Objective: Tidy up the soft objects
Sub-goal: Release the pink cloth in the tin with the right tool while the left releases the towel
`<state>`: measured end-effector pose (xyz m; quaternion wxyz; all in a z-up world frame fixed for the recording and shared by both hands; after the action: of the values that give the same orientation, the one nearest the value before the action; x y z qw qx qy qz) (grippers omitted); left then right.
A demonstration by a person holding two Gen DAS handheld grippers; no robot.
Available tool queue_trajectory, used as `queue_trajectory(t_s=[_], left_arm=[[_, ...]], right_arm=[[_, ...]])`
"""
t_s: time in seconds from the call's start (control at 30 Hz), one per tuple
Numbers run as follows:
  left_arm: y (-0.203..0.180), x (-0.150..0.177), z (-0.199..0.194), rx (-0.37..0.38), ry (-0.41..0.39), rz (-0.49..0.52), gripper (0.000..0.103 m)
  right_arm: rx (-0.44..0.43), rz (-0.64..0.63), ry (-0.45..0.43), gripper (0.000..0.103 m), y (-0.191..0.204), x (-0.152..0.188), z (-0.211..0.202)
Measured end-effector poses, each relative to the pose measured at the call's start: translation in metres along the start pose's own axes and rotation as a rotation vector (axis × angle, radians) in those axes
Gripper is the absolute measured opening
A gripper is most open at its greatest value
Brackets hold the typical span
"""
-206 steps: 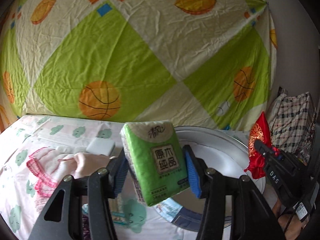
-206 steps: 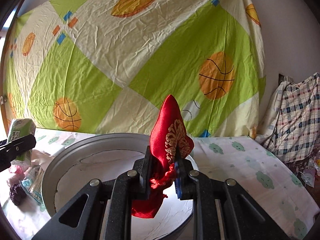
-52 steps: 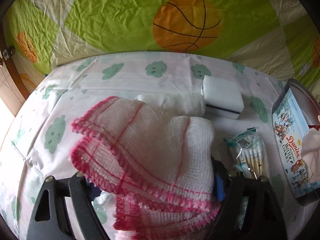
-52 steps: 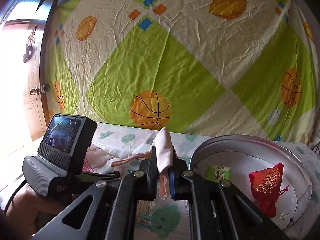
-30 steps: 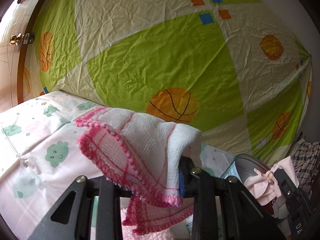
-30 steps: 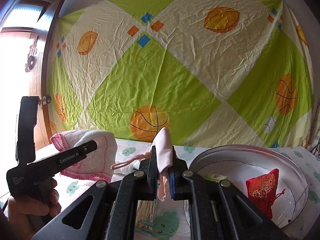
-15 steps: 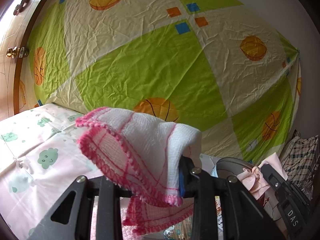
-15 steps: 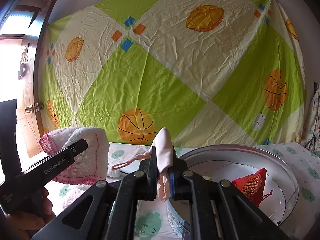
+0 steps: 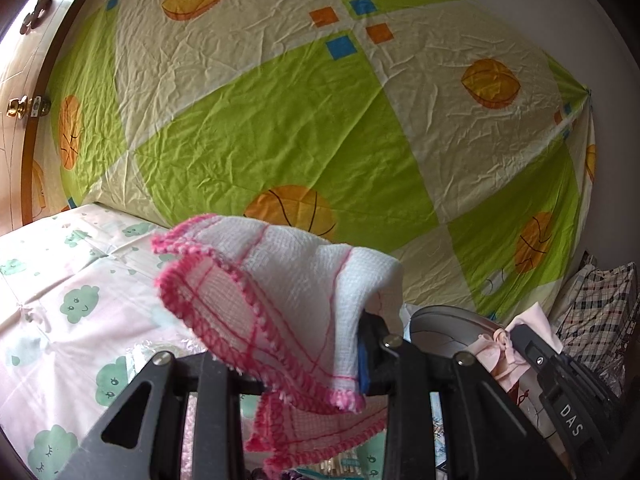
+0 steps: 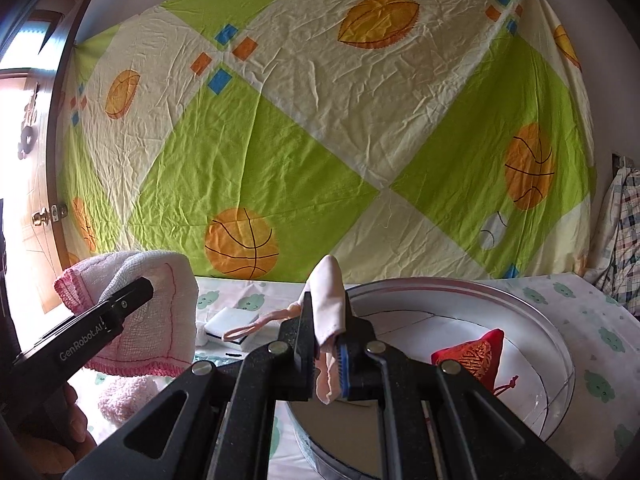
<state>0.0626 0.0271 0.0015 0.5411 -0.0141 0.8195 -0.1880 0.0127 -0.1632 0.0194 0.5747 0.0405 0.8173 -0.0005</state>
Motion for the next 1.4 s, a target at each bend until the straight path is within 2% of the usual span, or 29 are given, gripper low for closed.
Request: queue_trajectory(t_s=[0.53,0.87,1.27,1.4], left_arm=[[-0.040,0.015,0.005,0.018,0.019,0.030,0.030],[-0.076,0.026,0.008,0.044,0.026,0.066,0.030],[-0.126,0.033,0.015,0.101,0.047,0.129,0.030],[-0.151,0.038,0.022,0.110,0.066,0.184,0.030]], right_arm=[[0.053,0.030,-0.004,0.009,-0.038,-0.003,-0.006],[0.097,0.053,-0.016,0.009,-0.076,-0.006,-0.012],[0.232,0.101,-0.024,0.009,-0.150,-0.008,-0.016],[0.269,0.099,-0.005,0.009,-0.170,-0.007,-0.011]])
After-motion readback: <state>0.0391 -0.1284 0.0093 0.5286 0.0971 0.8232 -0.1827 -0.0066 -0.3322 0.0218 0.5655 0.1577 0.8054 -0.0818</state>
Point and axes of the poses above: each gripper's, at about its wrist camera, not at the fingertips, and z roughly the way its jaws point, y to its left, x to its underside, the point moved 4 cm from there along z, roughly the way its jaws point, and after that the axes turned 5 degrees about y, right-handed, at the moved point
